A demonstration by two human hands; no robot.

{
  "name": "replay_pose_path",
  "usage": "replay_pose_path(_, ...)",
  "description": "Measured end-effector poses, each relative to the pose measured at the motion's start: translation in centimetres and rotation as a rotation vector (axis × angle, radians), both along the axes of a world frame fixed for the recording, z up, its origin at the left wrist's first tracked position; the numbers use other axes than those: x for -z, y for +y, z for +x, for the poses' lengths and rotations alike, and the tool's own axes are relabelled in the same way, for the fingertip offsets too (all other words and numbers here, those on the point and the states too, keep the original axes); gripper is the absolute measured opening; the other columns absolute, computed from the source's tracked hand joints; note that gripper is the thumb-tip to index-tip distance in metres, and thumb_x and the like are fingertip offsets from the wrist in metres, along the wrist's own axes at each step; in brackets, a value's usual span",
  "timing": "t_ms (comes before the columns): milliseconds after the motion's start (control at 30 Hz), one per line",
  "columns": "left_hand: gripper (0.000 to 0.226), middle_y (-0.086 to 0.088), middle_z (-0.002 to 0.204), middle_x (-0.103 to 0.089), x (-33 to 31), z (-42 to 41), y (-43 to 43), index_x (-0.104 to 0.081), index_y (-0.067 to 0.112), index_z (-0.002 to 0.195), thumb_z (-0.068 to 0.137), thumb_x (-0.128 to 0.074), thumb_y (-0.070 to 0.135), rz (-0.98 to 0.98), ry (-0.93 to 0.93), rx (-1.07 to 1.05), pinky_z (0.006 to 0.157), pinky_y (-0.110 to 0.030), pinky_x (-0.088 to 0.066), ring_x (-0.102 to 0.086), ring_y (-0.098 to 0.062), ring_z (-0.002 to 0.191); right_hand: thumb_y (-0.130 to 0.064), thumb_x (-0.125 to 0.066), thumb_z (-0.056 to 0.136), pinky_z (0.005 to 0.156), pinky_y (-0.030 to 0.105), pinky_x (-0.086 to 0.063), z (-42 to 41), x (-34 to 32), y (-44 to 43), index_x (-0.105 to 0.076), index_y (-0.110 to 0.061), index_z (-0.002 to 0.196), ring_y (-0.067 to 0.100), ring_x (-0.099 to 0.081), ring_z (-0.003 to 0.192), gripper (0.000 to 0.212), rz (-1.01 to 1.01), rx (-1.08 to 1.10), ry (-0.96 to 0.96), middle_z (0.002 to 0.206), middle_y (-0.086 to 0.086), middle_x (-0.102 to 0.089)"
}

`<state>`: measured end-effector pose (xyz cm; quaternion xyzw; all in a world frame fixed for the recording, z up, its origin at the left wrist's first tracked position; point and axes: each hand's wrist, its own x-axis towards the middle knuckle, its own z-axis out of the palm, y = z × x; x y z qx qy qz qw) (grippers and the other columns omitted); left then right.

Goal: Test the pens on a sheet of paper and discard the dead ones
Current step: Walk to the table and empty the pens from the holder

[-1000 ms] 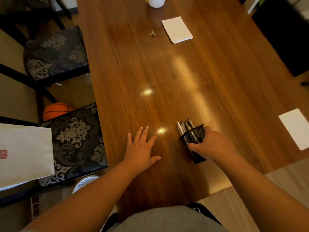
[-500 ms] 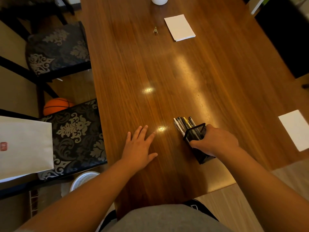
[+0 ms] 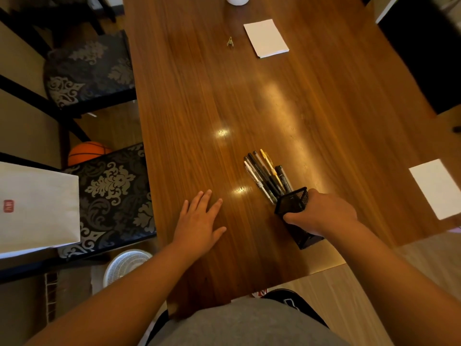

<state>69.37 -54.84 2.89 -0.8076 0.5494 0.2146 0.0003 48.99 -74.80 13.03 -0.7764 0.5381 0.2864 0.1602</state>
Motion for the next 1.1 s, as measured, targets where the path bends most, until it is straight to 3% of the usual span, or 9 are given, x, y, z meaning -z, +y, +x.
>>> replay_pose_path(433, 0.074, -0.003, 0.163, -0.008, 0.3, -1.8, 4.8, -0.018, 0.031, 0.153, 0.091, -0.045, 0.062, -0.026, -0.008, -0.08, 0.117, -0.042, -0.002, -0.004, -0.022, 0.149, -0.08, -0.057, 0.062, 0.045, 0.024, -0.041, -3.9, -0.7, 2.6, -0.046, -0.028, 0.124, 0.008, -0.052, 0.064, 0.081, 0.015, -0.055, 0.01, 0.074, -0.011, -0.052)
replay_pose_path(533, 0.073, -0.005, 0.161, -0.016, -0.1, -2.2, 6.4, -0.027, 0.028, 0.151, 0.089, -0.052, 0.058, -0.031, 0.008, -0.146, 0.116, -0.043, -0.009, -0.012, -0.026, 0.148, -0.08, -0.061, 0.062, 0.045, 0.021, -0.045, -3.6, -0.3, 3.9, -0.046, -0.029, 0.121, 0.004, -0.055, 0.067, 0.079, 0.065, -0.102, -0.151, 0.079, -0.014, -0.055)
replay_pose_path(633, 0.069, -0.006, 0.159, -0.025, -0.6, -2.3, 8.3, -0.038, 0.023, 0.147, 0.088, -0.06, 0.051, -0.048, 0.05, -0.198, 0.115, -0.044, -0.017, -0.021, -0.027, 0.146, -0.076, -0.067, 0.061, 0.051, 0.011, -0.045, -1.7, 0.5, 5.6, -0.039, -0.036, 0.123, 0.002, -0.057, 0.08, 0.079, 0.162, -0.172, -0.43, 0.094, -0.021, -0.053)
replay_pose_path(800, 0.063, -0.008, 0.153, -0.037, -1.0, -2.1, 10.9, -0.051, 0.016, 0.139, 0.084, -0.071, 0.041, -0.098, 0.097, -0.182, 0.113, -0.044, -0.031, -0.032, -0.029, 0.142, -0.044, -0.087, 0.062, 0.077, 0.009, -0.043, 2.9, 3.0, 8.2, -0.04, -0.046, 0.121, -0.008, -0.052, 0.105, 0.075, 0.413, -0.109, -0.804, 0.117, -0.027, -0.053)
replay_pose_path(867, 0.064, -0.008, 0.152, -0.038, -1.2, -2.0, 11.5, -0.053, 0.015, 0.137, 0.083, -0.072, 0.04, -0.1, 0.097, -0.174, 0.112, -0.045, -0.034, -0.034, -0.029, 0.141, -0.038, -0.087, 0.064, 0.08, 0.006, -0.04, 4.5, 4.0, 9.0, -0.037, -0.053, 0.121, -0.019, -0.048, 0.104, 0.077, 0.443, -0.145, -0.866, 0.116, -0.031, -0.05)
replay_pose_path(933, 0.064, -0.01, 0.15, -0.041, -1.4, -2.0, 11.8, -0.055, 0.014, 0.135, 0.08, -0.075, 0.039, -0.106, 0.082, -0.166, 0.109, -0.046, -0.037, -0.038, -0.03, 0.138, -0.034, -0.087, 0.066, 0.077, 0.004, -0.04, 5.6, 4.9, 9.5, -0.039, -0.048, 0.124, -0.025, -0.044, 0.103, 0.077, 0.454, -0.152, -0.902, 0.117, -0.032, -0.05)
replay_pose_path(1100, 0.064, -0.012, 0.147, -0.044, -1.4, -2.1, 12.1, -0.058, 0.012, 0.132, 0.077, -0.078, 0.037, -0.128, 0.059, -0.154, 0.107, -0.047, -0.04, -0.042, -0.032, 0.135, -0.034, -0.086, 0.066, 0.086, 0.015, -0.047, 6.6, 6.8, 10.0, -0.041, -0.043, 0.128, -0.014, -0.051, 0.11, 0.078, 0.461, -0.125, -0.947, 0.121, -0.027, -0.054)
